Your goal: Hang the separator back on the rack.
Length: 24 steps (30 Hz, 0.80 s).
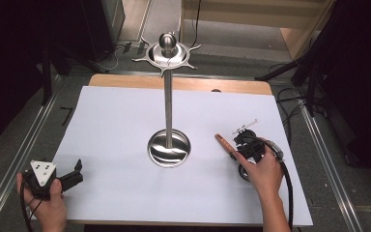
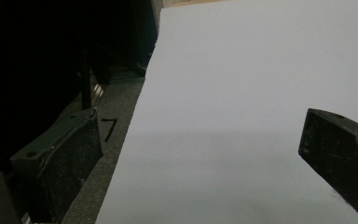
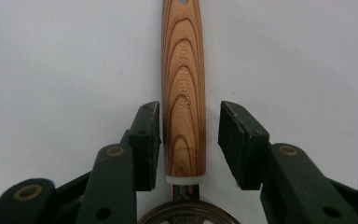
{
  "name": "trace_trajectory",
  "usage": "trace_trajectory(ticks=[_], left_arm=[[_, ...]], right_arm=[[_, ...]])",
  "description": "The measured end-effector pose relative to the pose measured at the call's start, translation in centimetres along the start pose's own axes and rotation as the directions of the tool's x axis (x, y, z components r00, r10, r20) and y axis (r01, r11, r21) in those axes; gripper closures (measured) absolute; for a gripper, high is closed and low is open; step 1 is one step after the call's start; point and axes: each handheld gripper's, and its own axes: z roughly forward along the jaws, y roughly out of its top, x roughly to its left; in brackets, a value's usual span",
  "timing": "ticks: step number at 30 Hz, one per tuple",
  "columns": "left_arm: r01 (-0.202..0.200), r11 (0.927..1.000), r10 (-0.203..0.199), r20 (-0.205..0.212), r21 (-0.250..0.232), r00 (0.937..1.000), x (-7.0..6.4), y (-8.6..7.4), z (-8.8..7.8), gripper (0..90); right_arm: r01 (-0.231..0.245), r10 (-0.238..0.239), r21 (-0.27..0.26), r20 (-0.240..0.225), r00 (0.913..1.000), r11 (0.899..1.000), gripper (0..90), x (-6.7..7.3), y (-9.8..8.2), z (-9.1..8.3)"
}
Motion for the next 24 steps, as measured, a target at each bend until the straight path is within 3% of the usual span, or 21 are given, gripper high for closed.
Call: trace_trajectory(ticks=[6,12,20,24], left_arm=[[0.0,1.0,0.0,0.0,0.001,1.0,-0.02,0.0,0.02,0.3],[-0.003,1.0,0.003,0.0,0.005,1.0,-0.04,0.02,0.03,0.3],[0.0,1.0,0.0,-0.001,0.005,1.0,-0.02,0.02,0.04,0.3],[-0.001,1.0,0.001,-0.001,0.006,1.0,-0.03,0.02,0.03,0.3]], right_arm=[[0.023,-0.023,0.026,0.013,0.9996,0.999,68.3,0.45,0.22,0.8],[0.004,-0.004,0.02,0.0,1.0,1.0,68.8,0.28,0.09,0.96],[0.014,-0.016,0.048,0.041,0.999,0.999,70.1,0.88,0.45,0.93],[0.039,-0.04,0.022,0.048,0.998,0.999,70.2,1.02,0.23,0.87]])
